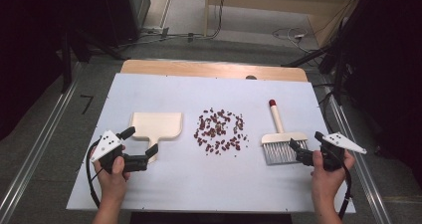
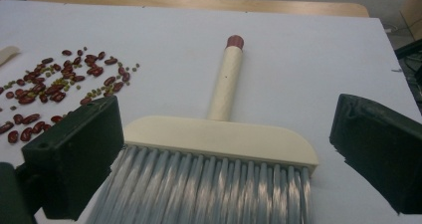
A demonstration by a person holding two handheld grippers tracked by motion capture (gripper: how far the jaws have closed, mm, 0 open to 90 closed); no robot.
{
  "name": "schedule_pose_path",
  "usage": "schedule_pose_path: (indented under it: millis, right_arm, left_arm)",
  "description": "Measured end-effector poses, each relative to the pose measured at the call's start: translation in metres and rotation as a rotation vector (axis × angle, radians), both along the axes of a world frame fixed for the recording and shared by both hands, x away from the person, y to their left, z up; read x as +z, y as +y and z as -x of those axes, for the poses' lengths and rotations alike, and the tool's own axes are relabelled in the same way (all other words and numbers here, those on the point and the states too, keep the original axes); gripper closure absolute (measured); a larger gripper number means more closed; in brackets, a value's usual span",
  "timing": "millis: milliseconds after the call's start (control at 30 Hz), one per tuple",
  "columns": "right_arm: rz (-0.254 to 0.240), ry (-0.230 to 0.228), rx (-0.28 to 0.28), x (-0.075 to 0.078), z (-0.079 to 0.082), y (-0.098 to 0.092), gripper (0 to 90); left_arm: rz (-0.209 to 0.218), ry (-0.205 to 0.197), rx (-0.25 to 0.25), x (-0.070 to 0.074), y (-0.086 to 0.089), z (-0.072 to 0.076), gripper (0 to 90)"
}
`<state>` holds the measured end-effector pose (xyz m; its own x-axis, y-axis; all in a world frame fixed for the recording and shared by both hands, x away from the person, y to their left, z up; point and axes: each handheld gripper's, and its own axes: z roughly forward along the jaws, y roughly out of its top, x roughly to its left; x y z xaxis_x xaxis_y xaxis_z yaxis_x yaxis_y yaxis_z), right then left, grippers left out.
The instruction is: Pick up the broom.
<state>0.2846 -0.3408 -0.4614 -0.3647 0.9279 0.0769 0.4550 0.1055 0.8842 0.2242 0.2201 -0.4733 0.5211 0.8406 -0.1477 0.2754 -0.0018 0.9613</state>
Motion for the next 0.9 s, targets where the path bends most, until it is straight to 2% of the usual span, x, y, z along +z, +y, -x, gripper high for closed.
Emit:
schedule_pose_path:
  millis: [200,367,500,667,733,767,833,900]
  right_arm:
    - [0.019,0.001,-0.001,0.013,-0.005,0.01,0.0]
    - [0.048,0.013,0.015,0.027,-0.017,0.017,0.0]
    - [0.019,0.06,0.046,0.038,-0.036,0.02,0.0]
    - [0.063,0.115,0.061,0.052,-0.063,0.031,0.7]
    - [0.059,0.15,0.083,0.057,-0.073,0.034,12.8]
    - [0.059,0.15,0.083,0.057,-0.073,0.034,12.8]
    - [0.023,0.168,0.12,0.06,-0.085,0.034,13.1]
    - [0.048,0.233,0.09,0.06,-0.101,0.04,13.7]
  left_arm:
    - [0.006,0.003,-0.003,0.0,-0.001,0.0,0.0]
    - [0.004,0.003,-0.006,0.0,-0.001,0.0,0.0]
    - [0.001,0.009,-0.008,0.0,-0.002,-0.001,0.0]
    - [-0.005,0.01,-0.022,0.0,-0.004,-0.002,0.0]
    - [-0.009,0.009,-0.022,0.001,-0.004,-0.002,0.0]
    - [-0.009,0.009,-0.022,0.001,-0.004,-0.002,0.0]
    - [-0.009,0.012,-0.025,0.001,-0.004,-0.002,0.0]
    - [-0.011,0.017,-0.032,0.0,-0.005,-0.002,0.0]
